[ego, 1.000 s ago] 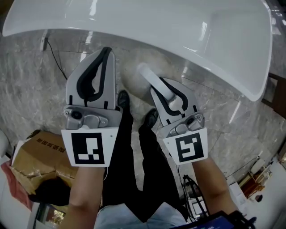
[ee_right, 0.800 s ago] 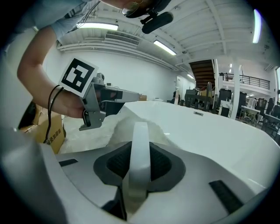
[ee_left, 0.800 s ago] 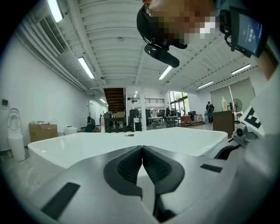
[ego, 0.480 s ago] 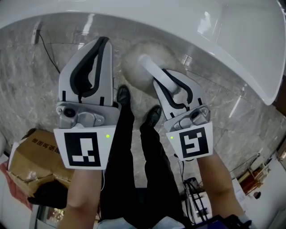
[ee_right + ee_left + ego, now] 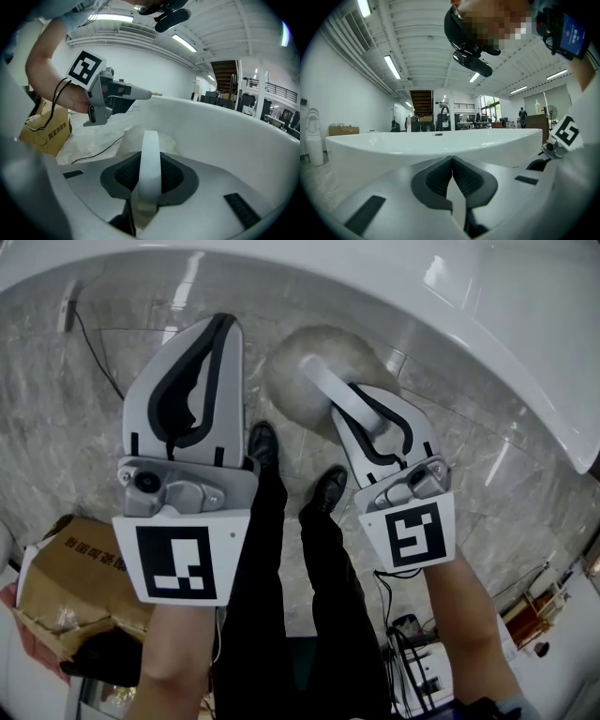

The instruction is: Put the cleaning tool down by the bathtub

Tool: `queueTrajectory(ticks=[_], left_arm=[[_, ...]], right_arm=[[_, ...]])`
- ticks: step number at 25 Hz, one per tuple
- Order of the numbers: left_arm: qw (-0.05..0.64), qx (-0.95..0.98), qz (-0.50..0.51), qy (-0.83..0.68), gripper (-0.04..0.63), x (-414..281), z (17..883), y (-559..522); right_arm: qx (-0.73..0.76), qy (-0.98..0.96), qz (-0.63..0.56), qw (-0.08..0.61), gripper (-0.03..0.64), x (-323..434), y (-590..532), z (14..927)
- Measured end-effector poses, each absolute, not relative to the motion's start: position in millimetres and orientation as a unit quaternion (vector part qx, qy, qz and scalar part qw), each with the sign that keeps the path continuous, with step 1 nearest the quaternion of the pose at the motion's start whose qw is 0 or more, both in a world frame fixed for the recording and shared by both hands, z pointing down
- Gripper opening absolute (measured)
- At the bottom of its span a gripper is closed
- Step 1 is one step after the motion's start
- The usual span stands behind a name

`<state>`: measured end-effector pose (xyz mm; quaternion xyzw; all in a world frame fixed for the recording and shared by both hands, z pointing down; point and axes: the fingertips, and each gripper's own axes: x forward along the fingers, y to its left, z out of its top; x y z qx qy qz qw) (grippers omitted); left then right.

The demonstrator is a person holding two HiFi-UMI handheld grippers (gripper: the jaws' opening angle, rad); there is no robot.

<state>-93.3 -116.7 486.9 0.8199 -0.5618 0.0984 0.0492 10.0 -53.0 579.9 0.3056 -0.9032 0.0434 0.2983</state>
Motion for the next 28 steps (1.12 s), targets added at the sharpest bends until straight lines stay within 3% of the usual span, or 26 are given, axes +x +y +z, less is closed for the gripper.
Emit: queueTrajectory(ticks=[28], left_arm=[[0.05,0.823,0.125,-0.551,0.017,-102,594,-127]], right_arm=[[0.265,-0.908,0.031,0.325,0.101,1,-73,712]])
